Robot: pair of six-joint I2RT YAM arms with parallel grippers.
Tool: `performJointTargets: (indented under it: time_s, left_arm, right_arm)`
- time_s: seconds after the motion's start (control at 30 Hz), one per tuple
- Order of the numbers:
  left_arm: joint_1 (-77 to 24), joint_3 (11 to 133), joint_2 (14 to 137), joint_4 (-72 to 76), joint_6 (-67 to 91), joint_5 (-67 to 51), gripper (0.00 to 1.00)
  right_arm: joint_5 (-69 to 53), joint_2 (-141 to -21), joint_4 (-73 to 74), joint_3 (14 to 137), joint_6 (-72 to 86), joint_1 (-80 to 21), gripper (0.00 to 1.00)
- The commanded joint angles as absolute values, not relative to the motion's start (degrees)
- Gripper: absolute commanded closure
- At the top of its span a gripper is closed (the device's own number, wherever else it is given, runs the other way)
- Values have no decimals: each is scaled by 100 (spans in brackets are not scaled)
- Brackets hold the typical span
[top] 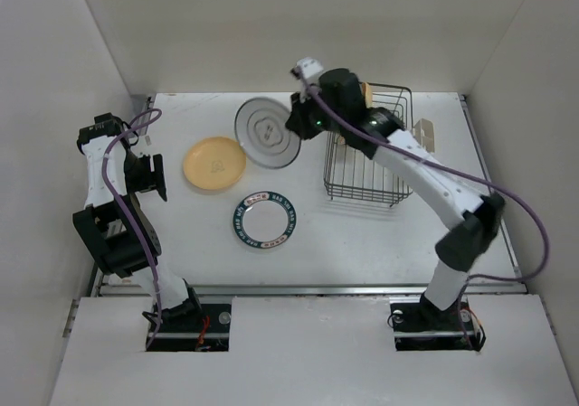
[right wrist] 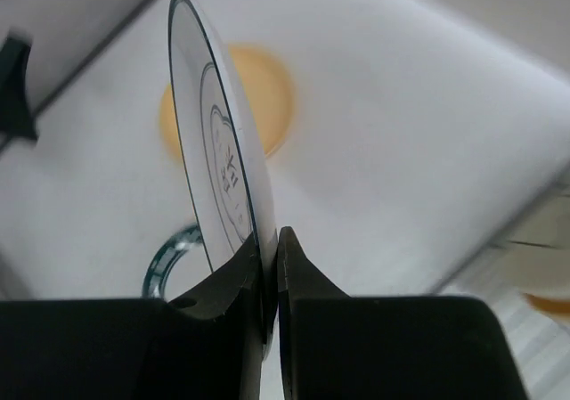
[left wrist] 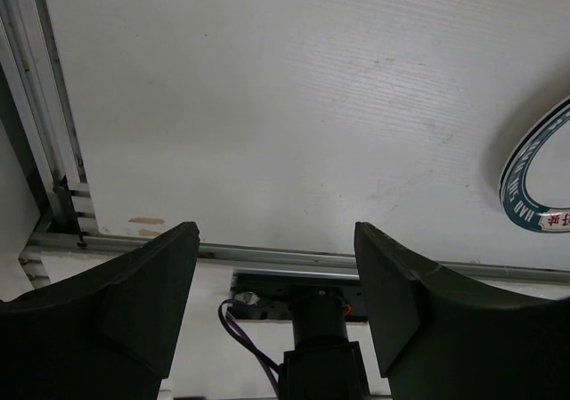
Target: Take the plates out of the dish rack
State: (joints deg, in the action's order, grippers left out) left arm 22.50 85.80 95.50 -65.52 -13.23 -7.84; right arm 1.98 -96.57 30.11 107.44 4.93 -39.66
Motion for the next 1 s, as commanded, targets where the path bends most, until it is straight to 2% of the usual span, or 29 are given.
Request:
performJointTargets:
  time_s: [0.0,0.17,0.27,0.33,0.43,0.57,0.7,0.83,0.97]
  left_arm:
    - [2232,8640,9334,-6627,-1362,-686,32]
    - [2232,8587,9281,-6627,-1362,-633,32]
    - [2232,8534,9281,-6627,-1415,-633,32]
    - [2232,8534,9281,-6627,-1415,-633,32]
    - [2232,8481,9229,-6574,-1415,-633,32]
    - [2232,8481,9229,-6574,-1415,-633,32]
    - [2232,8481,9290,-6574,-1415,-633,32]
    - [2232,8534,9290,-6574,-1415,-633,32]
    - [2232,8534,9290,-6574,-1415,-633,32]
  right_arm:
    - [-3132,-10842,3524,10564,343,-3937,100]
    - [-3989,-11750,3911,10767,45,-3938,98]
    - [-4175,-12049,3964,10688,-26,-3938,89]
    - [-3774,-12155,4095,10635,-79,-3990,62]
    - [-3123,-12304,4271,10696,-79,-4043,36]
    - [-1122,-12305,4438,10758,-79,-4533,31]
    - [-153,-12234,4438,10706,-193,-4903,31]
    - [263,-12060,4438,10705,-369,-5168,31]
    - [1202,-11647,4193,10854,-124,-5090,24]
